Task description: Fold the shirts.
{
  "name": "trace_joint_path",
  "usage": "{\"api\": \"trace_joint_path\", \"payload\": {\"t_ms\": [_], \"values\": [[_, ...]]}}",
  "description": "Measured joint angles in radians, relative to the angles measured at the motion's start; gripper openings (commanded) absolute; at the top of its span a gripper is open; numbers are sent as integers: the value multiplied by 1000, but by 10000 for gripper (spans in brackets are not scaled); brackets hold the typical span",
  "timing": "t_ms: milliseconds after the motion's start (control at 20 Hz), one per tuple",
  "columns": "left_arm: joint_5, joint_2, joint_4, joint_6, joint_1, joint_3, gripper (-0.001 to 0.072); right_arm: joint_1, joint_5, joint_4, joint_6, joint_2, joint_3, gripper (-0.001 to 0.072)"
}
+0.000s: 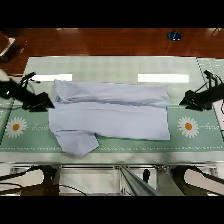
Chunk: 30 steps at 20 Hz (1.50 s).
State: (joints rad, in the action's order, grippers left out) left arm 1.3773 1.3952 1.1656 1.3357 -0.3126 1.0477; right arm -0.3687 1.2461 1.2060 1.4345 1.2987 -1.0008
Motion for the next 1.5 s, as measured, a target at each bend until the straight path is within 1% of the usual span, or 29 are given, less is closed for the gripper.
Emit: {"api": "trace_joint_path", "payload": {"t_ms": [150,250,350,600,800,850,900,950,1000,1150,1300,1500], "values": [[-53,-140,-116,-58,-164,-246,507,-37,-108,-112,-41,-172,232,405],[-71,-185,-159,-84,-227,-359,508,-45,-155,-186,-64,-245,341,404],[-78,-211,-177,-99,-260,-443,508,-49,-177,-246,-85,-284,409,404],[-89,-231,-164,-109,-272,-528,507,-53,-187,-314,-109,-319,470,404],[-100,-234,-200,-117,-206,-583,505,-53,-186,-331,-113,-326,482,404],[-108,-234,-210,-117,-183,-597,468,-53,-186,-332,-113,-327,483,404],[-125,-233,-213,-117,-158,-610,319,-53,-186,-333,-113,-327,484,404],[-145,-232,-213,-118,-138,-618,122,-53,-186,-334,-112,-327,484,404],[-168,-231,-205,-121,-120,-626,23,-54,-186,-324,-110,-327,484,404],[-187,-229,-213,-122,-92,-635,19,-54,-181,-241,-58,-327,484,404],[-193,-229,-214,-124,-81,-639,19,-54,-112,-136,10,-327,485,404],[-194,-229,-214,-124,-77,-642,19,-54,-23,-66,43,-323,496,404]]}}
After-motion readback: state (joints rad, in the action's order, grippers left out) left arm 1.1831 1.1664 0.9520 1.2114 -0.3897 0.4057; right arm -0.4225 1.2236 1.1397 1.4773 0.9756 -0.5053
